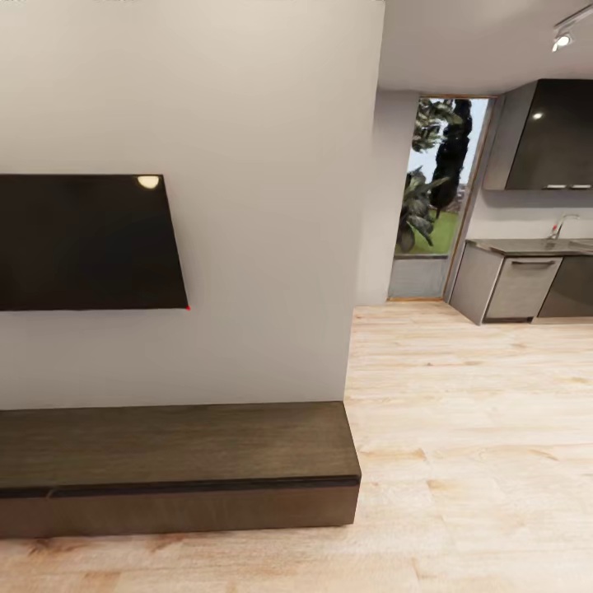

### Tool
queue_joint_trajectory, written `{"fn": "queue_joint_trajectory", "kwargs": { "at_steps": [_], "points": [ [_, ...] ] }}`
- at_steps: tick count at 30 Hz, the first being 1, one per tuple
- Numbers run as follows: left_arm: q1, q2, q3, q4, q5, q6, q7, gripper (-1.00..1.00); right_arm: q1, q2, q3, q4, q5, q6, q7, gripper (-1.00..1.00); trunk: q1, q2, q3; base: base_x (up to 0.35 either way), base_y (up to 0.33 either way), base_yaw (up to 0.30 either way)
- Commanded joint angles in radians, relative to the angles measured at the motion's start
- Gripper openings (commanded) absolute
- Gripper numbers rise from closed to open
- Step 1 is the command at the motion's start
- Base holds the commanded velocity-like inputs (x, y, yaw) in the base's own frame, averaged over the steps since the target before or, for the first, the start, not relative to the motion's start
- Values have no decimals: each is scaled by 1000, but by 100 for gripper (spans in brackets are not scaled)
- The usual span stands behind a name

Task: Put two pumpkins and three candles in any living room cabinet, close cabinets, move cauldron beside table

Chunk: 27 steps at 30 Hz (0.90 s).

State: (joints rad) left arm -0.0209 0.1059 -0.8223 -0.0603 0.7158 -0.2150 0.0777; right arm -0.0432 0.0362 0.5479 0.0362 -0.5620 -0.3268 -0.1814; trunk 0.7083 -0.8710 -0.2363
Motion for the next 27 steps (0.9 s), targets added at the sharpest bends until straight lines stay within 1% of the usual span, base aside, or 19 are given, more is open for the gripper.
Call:
{"fn": "queue_joint_trajectory", "kwargs": {
  "at_steps": [1,3,6,9,19,27],
  "points": [
    [0,-5,-8,-2,4,-1,6,100,-1,1,8,4,-6,-5,-1,100,-4,6,2,0,0,0],
    [1,-25,-10,-2,3,-1,5,100,-1,2,9,4,-6,-5,-1,100,-4,6,2,0,0,0],
    [0,-43,-10,-1,2,-1,6,100,-1,3,9,3,-6,-5,-1,100,-4,6,2,0,0,0],
    [0,-49,-10,-2,3,-2,9,100,-1,0,7,3,-7,-6,-2,100,-4,6,2,0,0,0],
    [-9,-43,-7,-7,6,-9,10,100,-1,-22,6,-4,0,-7,-3,100,-4,6,2,0,0,0],
    [-17,-42,-7,-7,5,-12,11,100,-1,-22,7,-10,2,-6,-3,100,-4,6,2,0,0,0]
  ]
}}
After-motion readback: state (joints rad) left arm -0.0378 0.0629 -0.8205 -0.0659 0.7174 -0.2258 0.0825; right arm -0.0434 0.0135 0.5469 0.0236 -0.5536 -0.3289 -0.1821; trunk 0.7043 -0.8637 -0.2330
